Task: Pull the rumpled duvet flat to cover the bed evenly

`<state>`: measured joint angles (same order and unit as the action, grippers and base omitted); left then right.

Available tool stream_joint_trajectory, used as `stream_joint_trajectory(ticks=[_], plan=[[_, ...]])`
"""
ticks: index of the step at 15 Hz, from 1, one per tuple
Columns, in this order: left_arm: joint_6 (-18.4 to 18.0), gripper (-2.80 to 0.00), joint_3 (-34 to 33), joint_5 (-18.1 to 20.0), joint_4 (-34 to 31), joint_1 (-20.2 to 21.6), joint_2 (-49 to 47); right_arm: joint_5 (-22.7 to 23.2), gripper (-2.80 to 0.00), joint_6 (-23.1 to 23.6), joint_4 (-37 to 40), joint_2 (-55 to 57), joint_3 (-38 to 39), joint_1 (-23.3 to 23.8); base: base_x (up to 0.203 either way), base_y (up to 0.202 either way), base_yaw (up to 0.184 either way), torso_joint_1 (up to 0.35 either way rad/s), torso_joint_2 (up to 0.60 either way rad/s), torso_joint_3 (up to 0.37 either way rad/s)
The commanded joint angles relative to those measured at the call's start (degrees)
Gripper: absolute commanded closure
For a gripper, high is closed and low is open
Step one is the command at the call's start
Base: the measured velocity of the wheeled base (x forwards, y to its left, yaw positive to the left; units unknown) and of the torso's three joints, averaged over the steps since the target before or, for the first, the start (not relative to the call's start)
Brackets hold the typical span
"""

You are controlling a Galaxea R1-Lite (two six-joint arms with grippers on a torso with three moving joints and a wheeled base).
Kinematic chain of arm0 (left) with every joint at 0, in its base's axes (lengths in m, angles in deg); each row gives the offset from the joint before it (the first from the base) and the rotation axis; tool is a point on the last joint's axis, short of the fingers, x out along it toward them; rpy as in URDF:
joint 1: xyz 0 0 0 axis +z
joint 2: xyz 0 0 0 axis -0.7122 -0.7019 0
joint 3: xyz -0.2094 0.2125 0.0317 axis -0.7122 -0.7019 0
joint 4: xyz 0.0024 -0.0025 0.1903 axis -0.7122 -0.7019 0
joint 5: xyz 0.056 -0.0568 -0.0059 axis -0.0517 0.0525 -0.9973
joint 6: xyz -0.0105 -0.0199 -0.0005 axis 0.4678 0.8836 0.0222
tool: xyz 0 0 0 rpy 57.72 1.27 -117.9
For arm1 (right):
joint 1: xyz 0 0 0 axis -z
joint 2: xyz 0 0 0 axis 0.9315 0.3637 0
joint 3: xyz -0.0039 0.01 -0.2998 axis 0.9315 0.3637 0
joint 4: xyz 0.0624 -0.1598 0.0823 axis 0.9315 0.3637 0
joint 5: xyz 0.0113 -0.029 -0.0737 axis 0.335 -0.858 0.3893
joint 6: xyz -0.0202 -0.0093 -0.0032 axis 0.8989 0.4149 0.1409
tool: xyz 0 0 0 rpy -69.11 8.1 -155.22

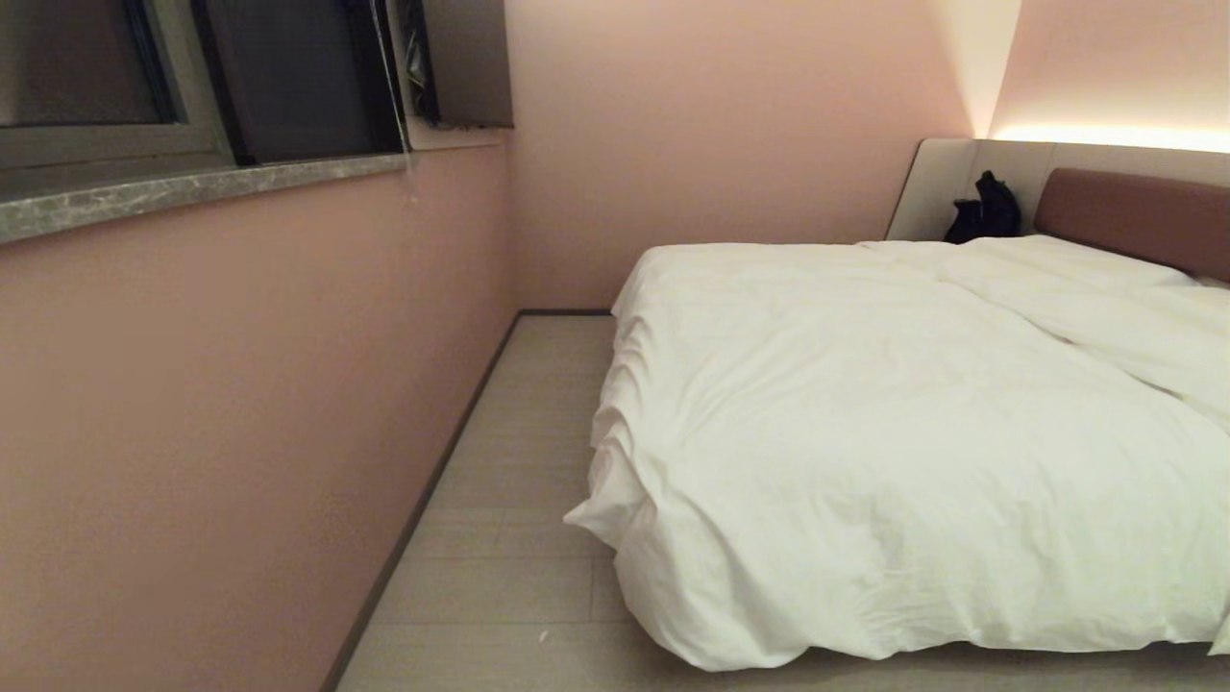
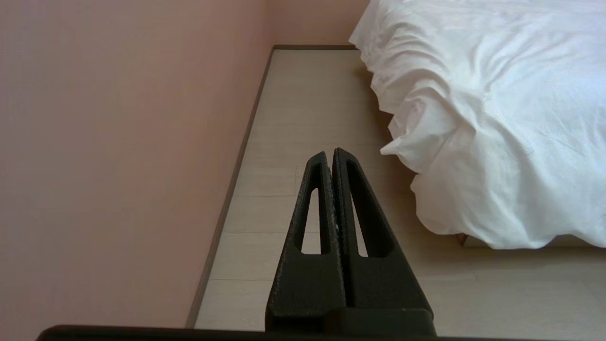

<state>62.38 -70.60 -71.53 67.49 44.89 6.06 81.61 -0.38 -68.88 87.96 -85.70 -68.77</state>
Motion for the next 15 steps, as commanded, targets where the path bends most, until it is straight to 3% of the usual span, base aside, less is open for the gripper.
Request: stream_joint_trajectory(ticks=[1, 15], plan=[[-0.02, 0.0, -0.07, -0.02, -0.06, 0.0, 0.0, 0.04, 0.0, 0.04, -0.02, 0.09, 0.0, 0.01, 0.0, 0.0, 0.0, 0.0, 0.0, 0.0], [0.25, 0.0, 0.01, 0.06, -0.06, 0.0, -0.08, 0.09, 0.0, 0.04, -0.02, 0.07, -0.01, 0.01, 0.0, 0.0, 0.0, 0.0, 0.0, 0.0]])
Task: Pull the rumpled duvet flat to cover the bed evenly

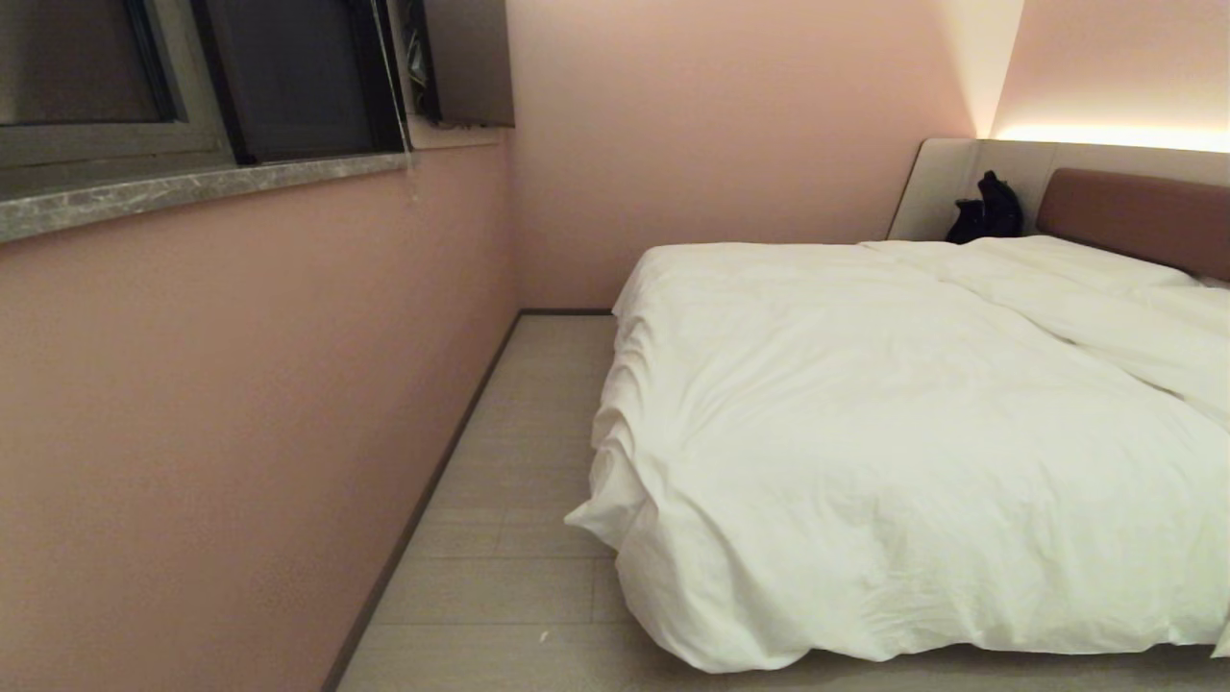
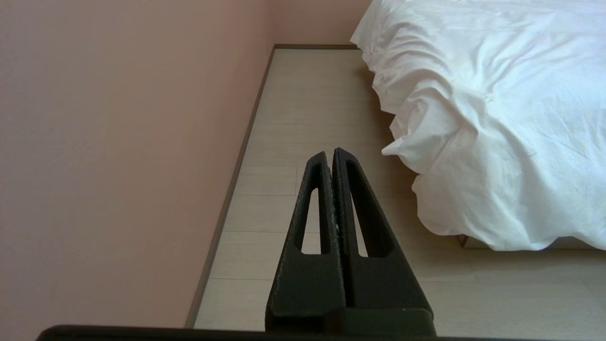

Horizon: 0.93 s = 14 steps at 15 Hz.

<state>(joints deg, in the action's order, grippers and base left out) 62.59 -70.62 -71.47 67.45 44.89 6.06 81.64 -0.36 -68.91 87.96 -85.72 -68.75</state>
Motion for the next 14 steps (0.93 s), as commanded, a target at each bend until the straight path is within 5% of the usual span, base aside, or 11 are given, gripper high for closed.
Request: stream_joint_trajectory(ticks=[1, 5, 14], plan=[[0.13, 0.0, -0.06, 0.0, -0.01, 0.0, -0.08, 0.0, 0.0, 0.03, 0.0, 0.01, -0.03, -0.01, 0.0, 0.0, 0.0, 0.0, 0.0, 0.0], [0.3, 0.0, -0.06, -0.08, -0.01, 0.0, -0.09, 0.0, 0.0, 0.03, 0.0, 0.09, 0.02, -0.01, -0.017, 0.0, 0.0, 0.004, 0.0, 0.001], [0.21, 0.0, -0.06, 0.0, -0.01, 0.0, -0.01, 0.0, 0.0, 0.03, 0.0, 0.09, 0.02, -0.01, -0.191, 0.0, 0.002, 0.003, 0.0, 0.002]])
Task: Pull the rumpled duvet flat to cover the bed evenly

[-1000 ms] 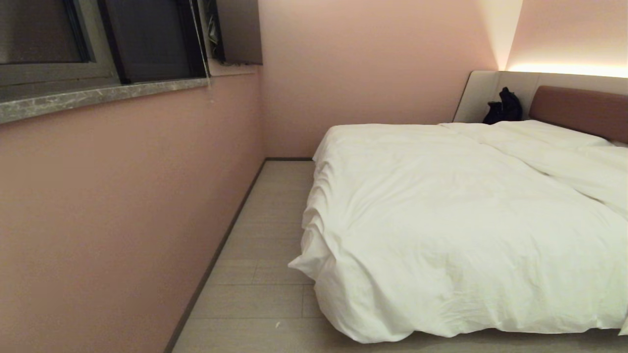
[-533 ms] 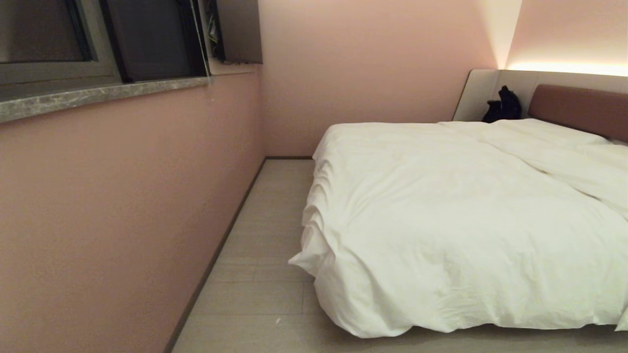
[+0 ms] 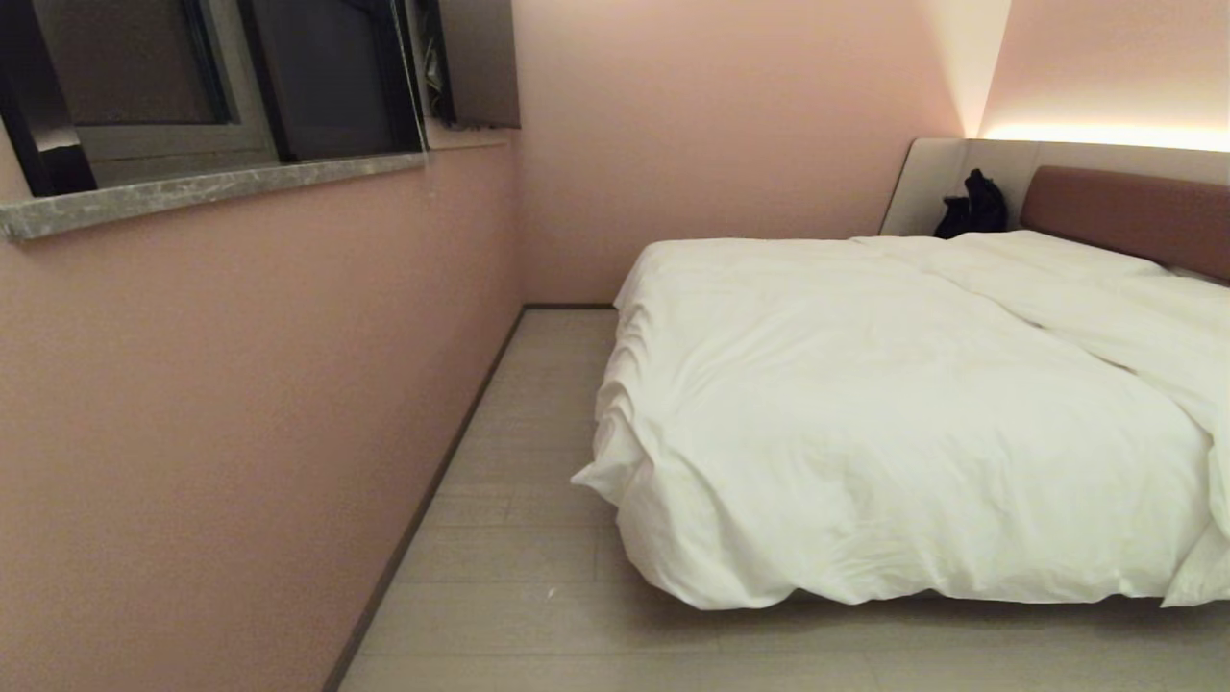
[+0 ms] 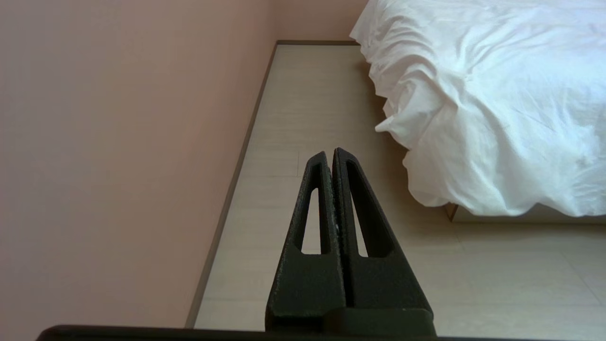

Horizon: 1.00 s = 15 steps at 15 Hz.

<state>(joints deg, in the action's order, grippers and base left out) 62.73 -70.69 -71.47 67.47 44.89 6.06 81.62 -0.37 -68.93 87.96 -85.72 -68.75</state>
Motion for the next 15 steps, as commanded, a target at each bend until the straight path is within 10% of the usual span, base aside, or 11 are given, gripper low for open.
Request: stream_joint_trajectory(ticks=[1, 15], plan=[[0.07, 0.0, 0.0, 0.0, -0.03, 0.0, -0.09, 0.02, 0.0, 0.03, 0.02, 0.07, 0.02, -0.01, -0.193, 0.0, 0.003, 0.005, 0.0, -0.002], [0.07, 0.0, 0.0, 0.0, -0.03, 0.0, -0.03, 0.02, 0.0, 0.03, 0.02, 0.09, 0.02, -0.01, -0.085, 0.0, 0.0, 0.001, 0.0, 0.001]])
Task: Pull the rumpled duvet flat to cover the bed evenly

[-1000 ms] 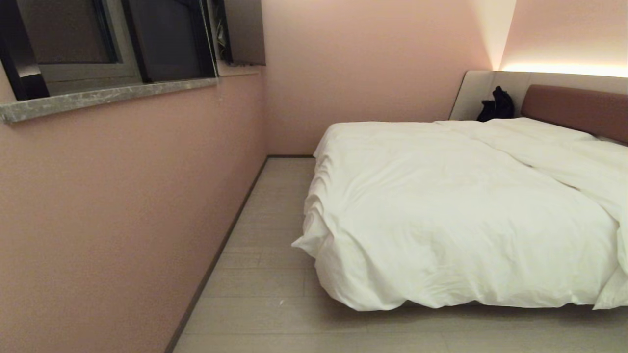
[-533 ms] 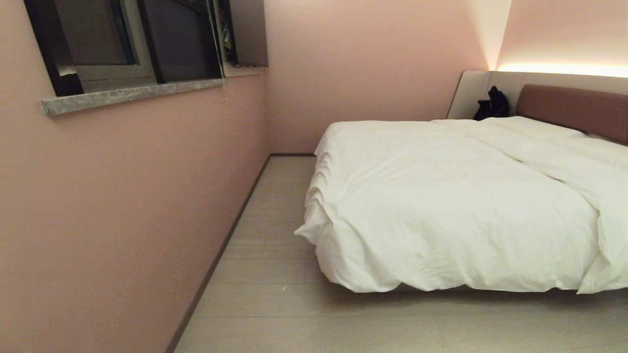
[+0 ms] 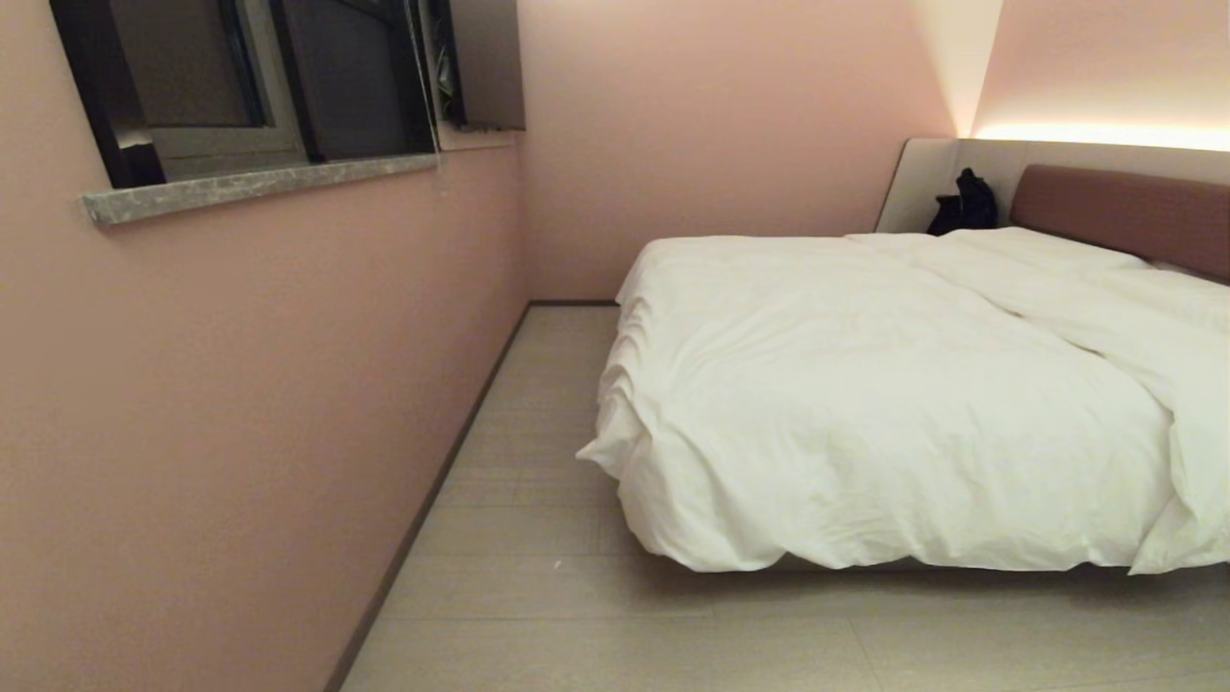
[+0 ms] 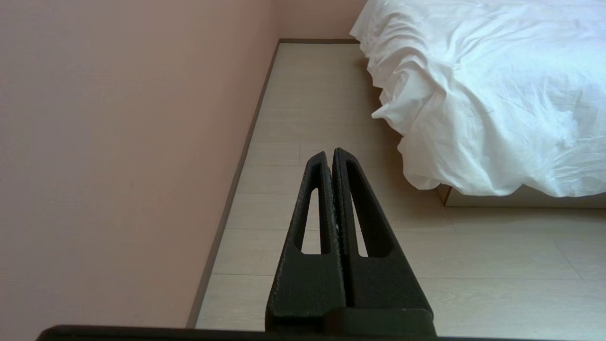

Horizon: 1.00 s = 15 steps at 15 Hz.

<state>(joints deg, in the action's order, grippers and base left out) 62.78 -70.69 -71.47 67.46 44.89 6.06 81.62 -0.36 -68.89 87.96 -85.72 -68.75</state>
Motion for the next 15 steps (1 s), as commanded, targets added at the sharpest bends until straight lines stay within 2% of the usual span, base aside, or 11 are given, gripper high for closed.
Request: stream_joint_trajectory(ticks=[1, 15], plan=[[0.02, 0.0, 0.0, 0.0, -0.03, 0.0, 0.0, 0.02, 0.0, 0.03, -0.02, 0.0, 0.02, -0.01, 0.0, 0.0, 0.0, 0.0, 0.0, 0.0], [0.08, 0.0, 0.0, 0.0, -0.03, 0.0, -0.08, 0.02, 0.0, 0.04, -0.02, 0.09, 0.02, -0.1, 0.0, 0.0, 0.0, 0.0, 0.0, 0.0]])
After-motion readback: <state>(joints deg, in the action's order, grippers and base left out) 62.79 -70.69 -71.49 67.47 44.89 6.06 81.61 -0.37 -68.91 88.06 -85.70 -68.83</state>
